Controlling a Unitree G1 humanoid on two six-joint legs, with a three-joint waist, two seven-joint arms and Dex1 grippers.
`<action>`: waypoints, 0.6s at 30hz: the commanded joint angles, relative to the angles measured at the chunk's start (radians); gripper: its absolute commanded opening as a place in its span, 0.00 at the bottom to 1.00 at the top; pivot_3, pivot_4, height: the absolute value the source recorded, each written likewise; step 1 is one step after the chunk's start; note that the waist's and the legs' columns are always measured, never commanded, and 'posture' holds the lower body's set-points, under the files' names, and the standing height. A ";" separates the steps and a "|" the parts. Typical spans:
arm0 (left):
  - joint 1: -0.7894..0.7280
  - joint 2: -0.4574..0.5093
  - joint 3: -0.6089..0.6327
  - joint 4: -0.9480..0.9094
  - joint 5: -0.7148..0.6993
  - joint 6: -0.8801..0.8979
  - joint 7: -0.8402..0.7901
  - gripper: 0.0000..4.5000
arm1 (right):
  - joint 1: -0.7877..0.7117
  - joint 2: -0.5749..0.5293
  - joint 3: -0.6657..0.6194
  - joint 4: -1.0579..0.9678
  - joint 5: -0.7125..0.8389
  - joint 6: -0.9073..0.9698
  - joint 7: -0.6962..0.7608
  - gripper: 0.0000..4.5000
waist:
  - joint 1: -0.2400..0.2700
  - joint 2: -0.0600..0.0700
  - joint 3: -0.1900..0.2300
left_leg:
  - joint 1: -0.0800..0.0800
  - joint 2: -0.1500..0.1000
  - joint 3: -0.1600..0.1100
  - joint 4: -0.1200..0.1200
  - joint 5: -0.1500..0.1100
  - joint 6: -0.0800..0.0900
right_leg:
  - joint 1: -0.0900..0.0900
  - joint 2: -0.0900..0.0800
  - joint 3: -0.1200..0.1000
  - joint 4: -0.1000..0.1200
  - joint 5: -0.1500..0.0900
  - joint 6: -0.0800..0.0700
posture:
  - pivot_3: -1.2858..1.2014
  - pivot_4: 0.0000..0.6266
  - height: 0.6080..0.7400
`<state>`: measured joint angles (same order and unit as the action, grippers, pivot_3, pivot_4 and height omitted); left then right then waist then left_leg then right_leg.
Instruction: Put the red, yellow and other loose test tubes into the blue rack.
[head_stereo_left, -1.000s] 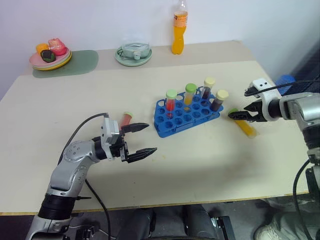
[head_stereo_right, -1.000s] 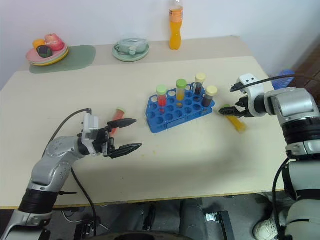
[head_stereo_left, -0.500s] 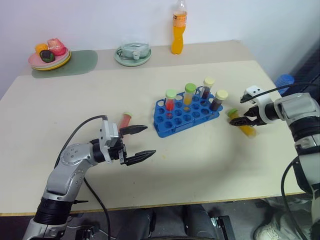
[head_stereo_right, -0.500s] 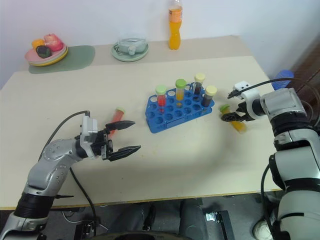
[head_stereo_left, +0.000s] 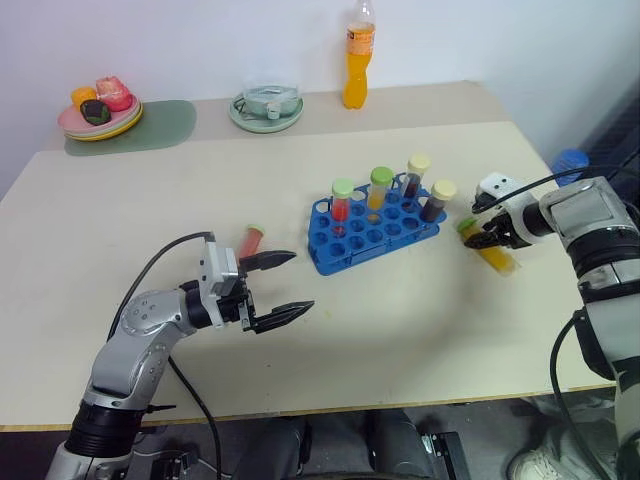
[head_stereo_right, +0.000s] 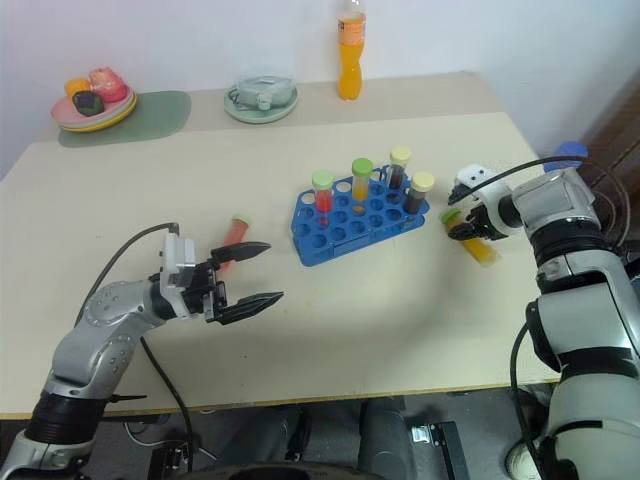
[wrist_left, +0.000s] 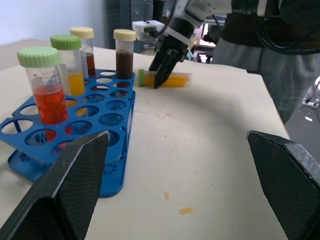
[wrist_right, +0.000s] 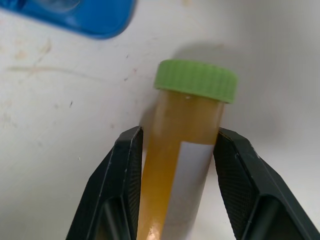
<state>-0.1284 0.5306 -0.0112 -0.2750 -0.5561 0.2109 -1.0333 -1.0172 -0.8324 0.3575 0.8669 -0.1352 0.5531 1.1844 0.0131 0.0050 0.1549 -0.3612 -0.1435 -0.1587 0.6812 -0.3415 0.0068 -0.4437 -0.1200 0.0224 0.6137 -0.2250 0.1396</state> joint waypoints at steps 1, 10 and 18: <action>-0.012 -0.003 0.018 -0.019 -0.013 -0.007 0.004 1.00 | 0.069 -0.056 -0.038 -0.118 0.018 -0.071 0.069 0.48 | 0.000 0.000 0.000 | 0.000 0.000 0.000 0.000 0.000 0.000 | 0.000 0.000 0.000 0.000 0.000 0.000 | 0.52 0.24 1.00; -0.068 -0.015 0.001 0.041 -0.006 -0.017 -0.028 1.00 | 0.180 -0.076 -0.093 -0.303 0.034 0.094 0.045 0.48 | 0.000 0.000 0.000 | 0.000 0.000 0.000 0.000 0.000 0.000 | 0.000 0.000 0.000 0.000 0.000 0.000 | 0.52 0.24 1.00; -0.082 -0.016 0.004 0.057 -0.005 -0.017 -0.047 1.00 | 0.152 -0.020 -0.080 -0.289 0.029 0.171 0.004 0.48 | -0.008 -0.001 -0.001 | 0.002 0.000 0.000 0.000 0.000 0.000 | 0.001 0.000 0.000 0.000 0.000 0.000 | 0.52 0.24 1.00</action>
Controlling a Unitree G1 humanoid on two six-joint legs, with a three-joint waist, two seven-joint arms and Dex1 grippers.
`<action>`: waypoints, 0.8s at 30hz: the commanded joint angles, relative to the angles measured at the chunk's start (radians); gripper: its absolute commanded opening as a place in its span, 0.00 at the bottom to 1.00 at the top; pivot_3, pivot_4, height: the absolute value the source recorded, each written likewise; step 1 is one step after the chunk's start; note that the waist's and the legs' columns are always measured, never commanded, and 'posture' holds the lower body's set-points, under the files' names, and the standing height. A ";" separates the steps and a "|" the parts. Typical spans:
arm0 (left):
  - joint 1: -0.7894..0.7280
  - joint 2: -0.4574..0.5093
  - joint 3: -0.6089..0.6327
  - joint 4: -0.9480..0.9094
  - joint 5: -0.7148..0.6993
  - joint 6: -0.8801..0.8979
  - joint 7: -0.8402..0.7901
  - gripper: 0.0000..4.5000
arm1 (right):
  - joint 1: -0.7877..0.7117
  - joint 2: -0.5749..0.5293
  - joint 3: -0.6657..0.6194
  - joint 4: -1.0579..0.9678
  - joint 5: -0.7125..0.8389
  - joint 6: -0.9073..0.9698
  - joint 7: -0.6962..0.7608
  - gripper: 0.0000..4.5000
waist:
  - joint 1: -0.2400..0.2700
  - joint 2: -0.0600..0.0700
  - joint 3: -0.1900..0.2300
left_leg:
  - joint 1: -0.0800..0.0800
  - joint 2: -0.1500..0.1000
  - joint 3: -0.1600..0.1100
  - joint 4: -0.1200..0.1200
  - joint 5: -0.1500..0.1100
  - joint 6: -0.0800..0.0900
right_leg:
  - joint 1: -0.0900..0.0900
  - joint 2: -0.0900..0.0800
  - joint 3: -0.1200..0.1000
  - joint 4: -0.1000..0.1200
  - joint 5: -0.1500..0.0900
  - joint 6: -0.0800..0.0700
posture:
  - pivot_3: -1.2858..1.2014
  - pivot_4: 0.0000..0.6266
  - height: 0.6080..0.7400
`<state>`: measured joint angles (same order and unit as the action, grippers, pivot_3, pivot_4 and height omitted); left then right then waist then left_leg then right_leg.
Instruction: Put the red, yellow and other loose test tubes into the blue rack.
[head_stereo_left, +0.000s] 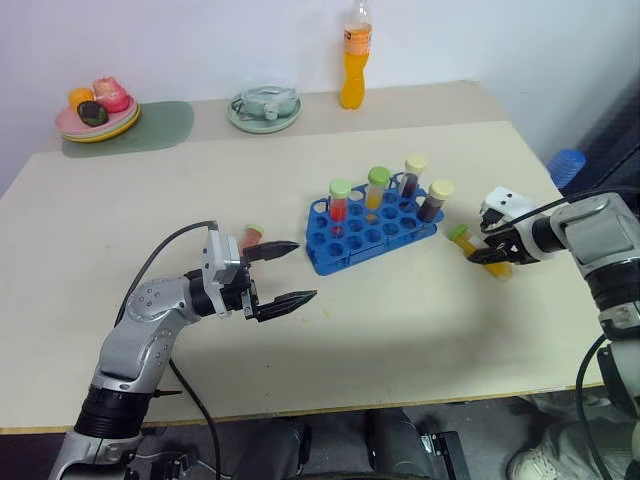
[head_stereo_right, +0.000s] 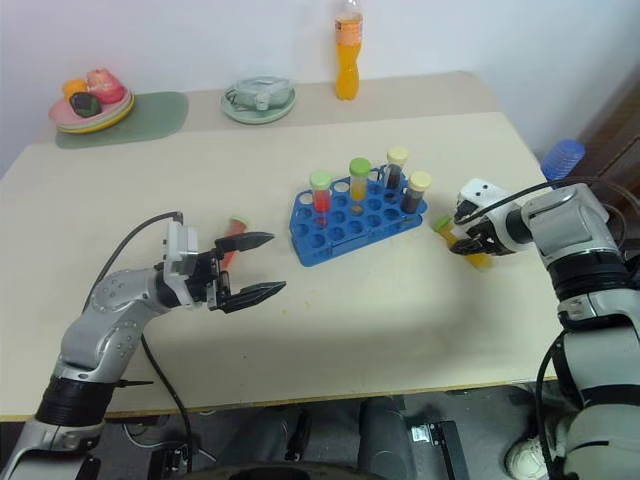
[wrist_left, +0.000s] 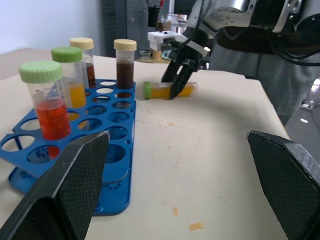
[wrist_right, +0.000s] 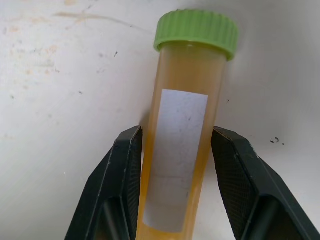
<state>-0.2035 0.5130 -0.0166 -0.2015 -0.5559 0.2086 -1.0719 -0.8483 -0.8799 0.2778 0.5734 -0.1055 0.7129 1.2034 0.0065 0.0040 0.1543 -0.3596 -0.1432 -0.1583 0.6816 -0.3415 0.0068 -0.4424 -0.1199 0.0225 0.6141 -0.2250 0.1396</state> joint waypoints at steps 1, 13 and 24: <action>-0.005 0.001 0.009 -0.018 -0.005 -0.015 -0.009 1.00 | -0.021 0.033 0.002 0.011 -0.003 0.015 -0.016 0.48 | -0.002 0.000 0.000 | 0.000 0.000 0.000 0.000 0.000 0.000 | 0.000 0.000 0.000 0.000 0.000 0.000 | 0.52 0.24 1.00; 0.017 0.001 0.017 -0.039 -0.009 -0.011 0.006 1.00 | -0.107 0.095 0.019 0.102 -0.022 0.016 -0.016 0.48 | -0.025 -0.001 0.000 | 0.002 0.001 0.001 0.000 0.000 0.000 | 0.001 0.001 0.001 0.000 0.000 0.000 | 0.52 0.24 1.00; 0.029 -0.001 0.017 -0.049 -0.011 -0.008 0.015 1.00 | -0.137 0.119 0.027 0.157 -0.047 -0.009 -0.002 0.48 | -0.020 -0.001 0.000 | 0.001 0.001 0.001 0.000 0.000 0.000 | 0.000 0.000 0.000 0.000 0.000 0.000 | 0.52 0.24 1.00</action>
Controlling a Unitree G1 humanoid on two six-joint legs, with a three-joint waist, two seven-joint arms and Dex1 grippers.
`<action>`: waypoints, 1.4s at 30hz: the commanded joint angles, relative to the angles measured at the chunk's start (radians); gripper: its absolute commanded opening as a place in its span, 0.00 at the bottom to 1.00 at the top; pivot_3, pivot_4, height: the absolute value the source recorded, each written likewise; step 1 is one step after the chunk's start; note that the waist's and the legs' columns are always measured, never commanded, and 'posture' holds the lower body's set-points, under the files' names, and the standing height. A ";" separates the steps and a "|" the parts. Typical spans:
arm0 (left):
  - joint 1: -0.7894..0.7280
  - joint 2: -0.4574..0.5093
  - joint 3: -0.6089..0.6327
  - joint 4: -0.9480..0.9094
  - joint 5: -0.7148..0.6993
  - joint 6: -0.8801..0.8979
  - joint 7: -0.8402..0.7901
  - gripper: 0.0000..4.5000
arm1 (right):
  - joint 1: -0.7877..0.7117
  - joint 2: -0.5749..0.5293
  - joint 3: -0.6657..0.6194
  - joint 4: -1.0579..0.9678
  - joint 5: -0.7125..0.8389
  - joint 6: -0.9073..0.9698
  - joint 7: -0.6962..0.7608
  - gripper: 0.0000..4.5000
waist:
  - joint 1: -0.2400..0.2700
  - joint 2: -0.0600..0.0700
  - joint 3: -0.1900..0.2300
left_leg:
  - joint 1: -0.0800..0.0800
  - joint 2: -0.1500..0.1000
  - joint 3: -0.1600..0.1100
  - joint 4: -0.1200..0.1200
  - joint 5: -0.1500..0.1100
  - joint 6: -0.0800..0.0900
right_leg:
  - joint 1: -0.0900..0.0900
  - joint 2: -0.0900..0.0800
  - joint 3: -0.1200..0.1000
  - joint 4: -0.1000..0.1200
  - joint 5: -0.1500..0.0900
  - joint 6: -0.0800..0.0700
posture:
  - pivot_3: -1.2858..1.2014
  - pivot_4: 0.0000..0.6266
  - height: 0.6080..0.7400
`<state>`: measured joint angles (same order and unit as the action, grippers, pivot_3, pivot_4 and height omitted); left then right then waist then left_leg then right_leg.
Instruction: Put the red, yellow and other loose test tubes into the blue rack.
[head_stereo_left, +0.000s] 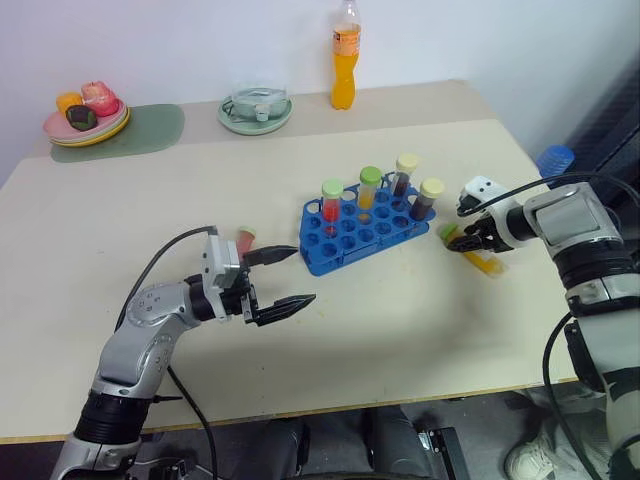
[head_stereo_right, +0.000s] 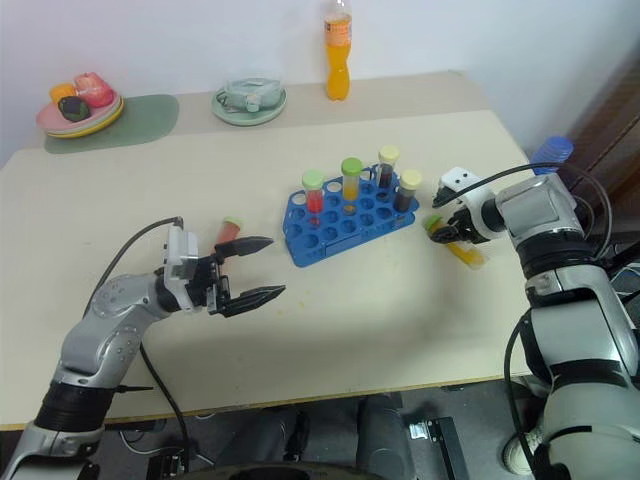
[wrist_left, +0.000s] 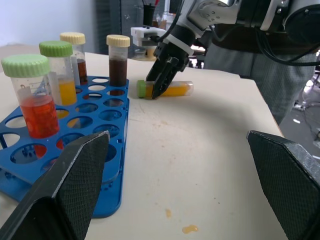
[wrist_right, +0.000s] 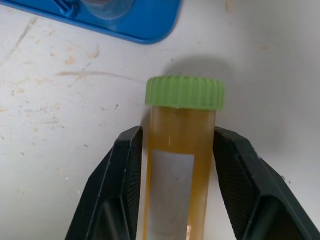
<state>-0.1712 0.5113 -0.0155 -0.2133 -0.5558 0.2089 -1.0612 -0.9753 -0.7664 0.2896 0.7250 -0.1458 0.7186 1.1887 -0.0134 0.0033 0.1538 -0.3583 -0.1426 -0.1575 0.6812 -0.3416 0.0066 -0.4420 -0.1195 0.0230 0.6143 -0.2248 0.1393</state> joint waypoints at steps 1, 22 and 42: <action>-0.004 0.001 0.016 -0.038 -0.011 -0.008 0.005 1.00 | -0.006 0.004 0.018 0.005 -0.010 -0.017 0.017 0.48 | 0.000 0.000 0.000 | 0.000 0.000 0.000 0.000 0.000 0.000 | 0.000 0.000 0.000 0.000 0.000 0.000 | 0.52 0.24 1.00; -0.013 0.007 0.020 -0.037 -0.013 0.000 0.003 1.00 | 0.270 -0.144 -0.177 -0.532 0.201 -0.101 0.179 0.19 | 0.016 0.001 0.000 | -0.003 0.000 -0.001 0.000 0.000 0.000 | -0.002 0.000 0.000 0.000 0.000 0.000 | 0.52 0.24 1.00; -0.040 -0.034 0.058 0.050 -0.007 -0.034 0.020 1.00 | 0.480 0.559 -0.377 -0.624 0.287 -0.884 -0.578 0.19 | 0.022 -0.001 0.000 | 0.000 -0.001 -0.001 0.001 0.000 0.000 | 0.000 0.000 -0.001 0.001 0.000 0.000 | 0.52 0.24 1.00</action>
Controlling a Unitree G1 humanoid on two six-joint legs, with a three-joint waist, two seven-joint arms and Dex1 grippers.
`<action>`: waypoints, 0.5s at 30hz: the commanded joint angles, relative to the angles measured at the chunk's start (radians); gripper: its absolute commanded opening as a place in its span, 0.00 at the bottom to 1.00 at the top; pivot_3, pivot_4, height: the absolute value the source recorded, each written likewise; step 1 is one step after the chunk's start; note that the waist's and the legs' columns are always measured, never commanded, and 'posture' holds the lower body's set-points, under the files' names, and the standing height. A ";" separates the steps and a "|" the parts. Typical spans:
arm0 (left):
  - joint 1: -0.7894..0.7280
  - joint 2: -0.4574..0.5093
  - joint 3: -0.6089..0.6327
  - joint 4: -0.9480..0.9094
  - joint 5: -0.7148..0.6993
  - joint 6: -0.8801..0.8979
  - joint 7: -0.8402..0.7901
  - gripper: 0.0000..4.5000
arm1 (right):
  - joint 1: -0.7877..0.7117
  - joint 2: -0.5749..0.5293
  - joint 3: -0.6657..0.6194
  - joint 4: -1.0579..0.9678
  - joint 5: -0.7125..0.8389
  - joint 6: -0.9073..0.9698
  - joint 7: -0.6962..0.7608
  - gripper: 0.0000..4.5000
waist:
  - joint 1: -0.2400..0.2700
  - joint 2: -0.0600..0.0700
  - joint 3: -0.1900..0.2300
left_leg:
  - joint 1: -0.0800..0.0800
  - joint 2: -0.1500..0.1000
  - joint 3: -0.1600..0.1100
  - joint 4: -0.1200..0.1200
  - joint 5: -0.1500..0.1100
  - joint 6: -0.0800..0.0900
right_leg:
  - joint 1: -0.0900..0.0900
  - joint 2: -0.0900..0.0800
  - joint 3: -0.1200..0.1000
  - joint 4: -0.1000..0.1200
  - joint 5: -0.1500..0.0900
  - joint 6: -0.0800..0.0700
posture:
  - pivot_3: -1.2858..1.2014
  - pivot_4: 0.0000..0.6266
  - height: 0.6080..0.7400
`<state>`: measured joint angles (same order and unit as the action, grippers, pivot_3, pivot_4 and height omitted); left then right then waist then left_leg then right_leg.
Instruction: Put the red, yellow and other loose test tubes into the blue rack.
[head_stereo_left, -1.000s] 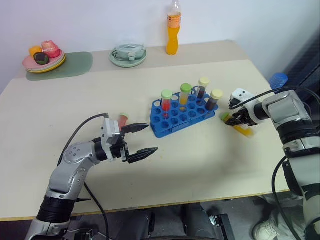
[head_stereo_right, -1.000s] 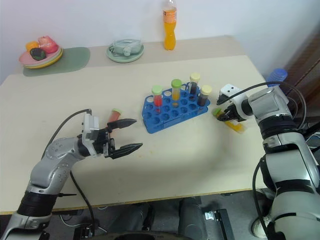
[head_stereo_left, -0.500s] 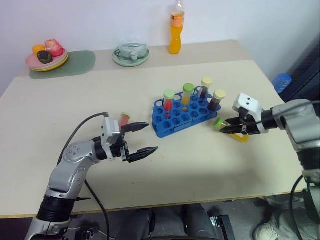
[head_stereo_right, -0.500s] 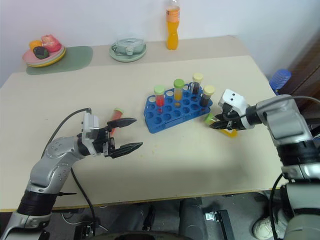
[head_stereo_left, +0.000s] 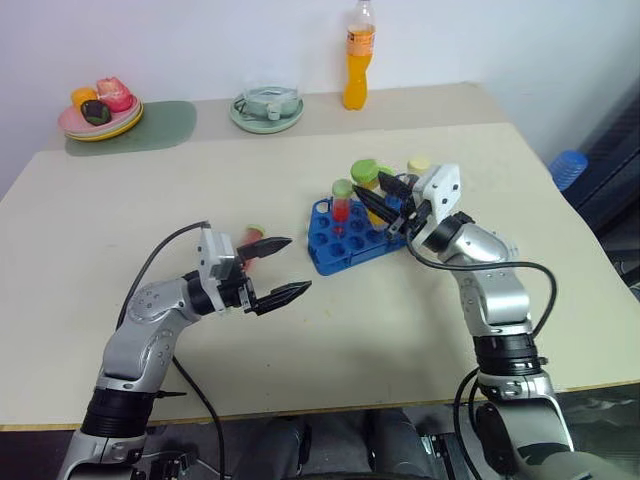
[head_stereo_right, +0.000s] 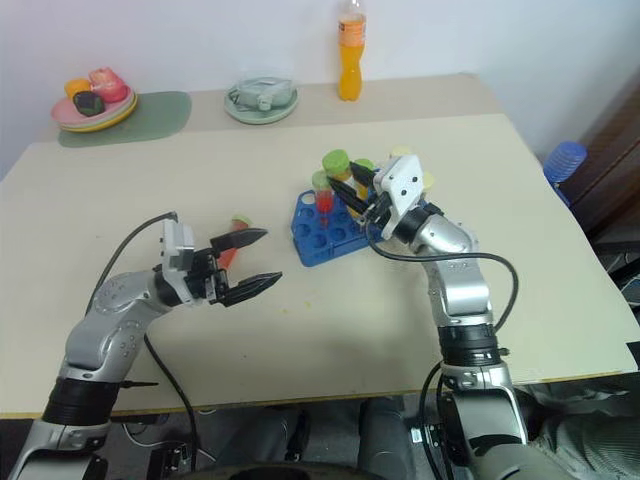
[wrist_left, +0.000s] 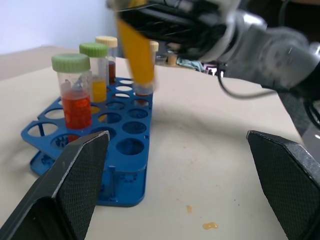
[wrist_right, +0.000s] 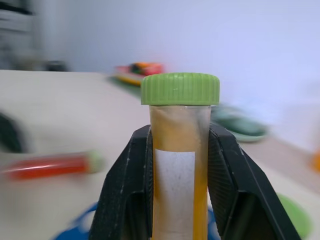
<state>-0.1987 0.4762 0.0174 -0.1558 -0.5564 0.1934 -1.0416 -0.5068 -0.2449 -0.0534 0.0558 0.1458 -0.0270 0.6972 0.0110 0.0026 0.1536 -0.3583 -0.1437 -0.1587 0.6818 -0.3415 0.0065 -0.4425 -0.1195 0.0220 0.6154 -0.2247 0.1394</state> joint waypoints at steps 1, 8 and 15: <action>-0.014 0.002 0.026 -0.006 -0.005 -0.020 0.002 1.00 | 0.019 0.048 -0.040 0.077 -0.010 -0.179 -0.111 0.19 | -0.003 0.000 0.000 | 0.000 0.000 0.000 0.000 0.000 0.000 | 0.000 0.000 0.000 0.000 0.000 0.000 | 0.52 0.24 1.00; -0.014 0.007 0.029 -0.010 -0.006 -0.021 0.005 1.00 | 0.051 0.061 -0.015 0.181 -0.030 -0.303 -0.177 0.19 | -0.018 0.001 0.000 | 0.001 0.000 0.000 -0.001 0.000 0.000 | 0.000 0.001 0.000 0.000 0.000 0.000 | 0.52 0.24 1.00; -0.010 0.019 0.035 -0.016 -0.008 -0.018 0.001 1.00 | 0.081 0.083 0.009 0.233 -0.019 -0.340 -0.201 0.19 | -0.028 0.001 0.000 | 0.002 0.001 0.000 -0.002 0.000 0.000 | 0.000 0.001 0.000 0.000 0.000 0.000 | 0.52 0.24 1.00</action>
<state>-0.2023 0.4822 0.0218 -0.1481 -0.5561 0.1875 -1.0393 -0.4273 -0.1722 -0.0496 0.2772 0.1229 -0.3538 0.5031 -0.0170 0.0034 0.1536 -0.3562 -0.1428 -0.1589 0.6794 -0.3414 0.0063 -0.4419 -0.1185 0.0222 0.6156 -0.2248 0.1392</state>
